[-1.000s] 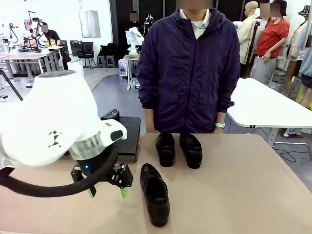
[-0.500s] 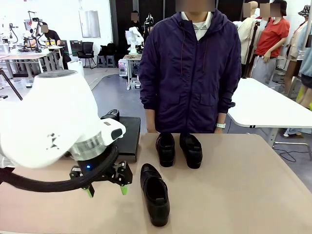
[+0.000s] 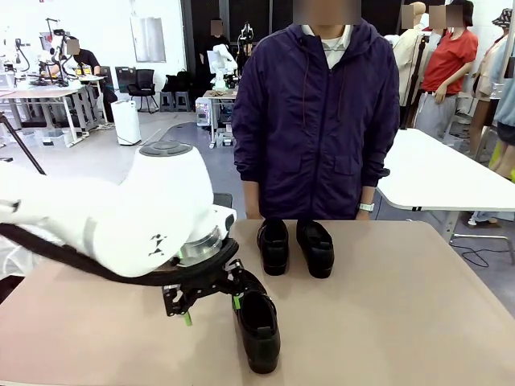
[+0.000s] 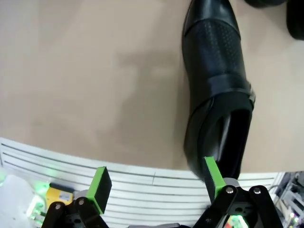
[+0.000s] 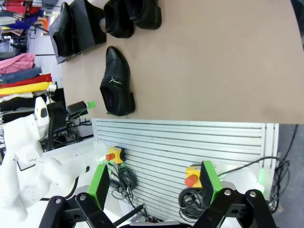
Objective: Organize the shoes by placing them on the stand.
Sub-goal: Place the Shoe from the middle of the table onto the Shoes Stand.
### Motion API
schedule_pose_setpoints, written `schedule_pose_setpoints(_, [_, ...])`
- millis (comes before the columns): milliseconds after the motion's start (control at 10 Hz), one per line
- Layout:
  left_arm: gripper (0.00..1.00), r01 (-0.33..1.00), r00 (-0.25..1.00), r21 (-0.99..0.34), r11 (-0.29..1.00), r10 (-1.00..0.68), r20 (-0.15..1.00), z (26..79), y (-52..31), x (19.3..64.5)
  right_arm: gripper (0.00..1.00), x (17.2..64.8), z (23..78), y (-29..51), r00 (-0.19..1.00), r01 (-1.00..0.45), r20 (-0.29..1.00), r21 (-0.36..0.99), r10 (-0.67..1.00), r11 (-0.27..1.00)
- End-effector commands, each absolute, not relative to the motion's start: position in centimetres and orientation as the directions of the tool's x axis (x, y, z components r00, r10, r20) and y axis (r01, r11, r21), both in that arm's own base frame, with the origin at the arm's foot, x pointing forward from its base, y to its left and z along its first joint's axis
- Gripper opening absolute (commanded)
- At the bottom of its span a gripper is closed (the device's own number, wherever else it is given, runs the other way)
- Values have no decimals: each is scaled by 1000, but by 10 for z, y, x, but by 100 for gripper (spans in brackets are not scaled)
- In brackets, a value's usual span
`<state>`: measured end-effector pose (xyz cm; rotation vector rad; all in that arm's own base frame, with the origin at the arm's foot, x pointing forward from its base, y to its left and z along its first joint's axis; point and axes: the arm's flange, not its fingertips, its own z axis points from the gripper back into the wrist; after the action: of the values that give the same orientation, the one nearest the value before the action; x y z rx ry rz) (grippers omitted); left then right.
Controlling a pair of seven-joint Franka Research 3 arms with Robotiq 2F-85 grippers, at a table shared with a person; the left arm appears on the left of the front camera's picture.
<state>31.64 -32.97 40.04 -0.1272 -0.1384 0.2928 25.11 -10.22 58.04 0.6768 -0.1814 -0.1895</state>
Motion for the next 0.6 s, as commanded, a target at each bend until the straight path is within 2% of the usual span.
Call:
schedule_pose_setpoints(0, [100, -314, 930, -105, 944, 328, 165, 392, -353, 331, 100, 252, 582, -104, 970, 84, 117, 659, -213, 747])
schedule_pose_setpoints(500, [100, -382, 910, -88, 920, 391, 139, 355, -369, 345, 100, 252, 582, -104, 970, 84, 117, 659, -213, 747])
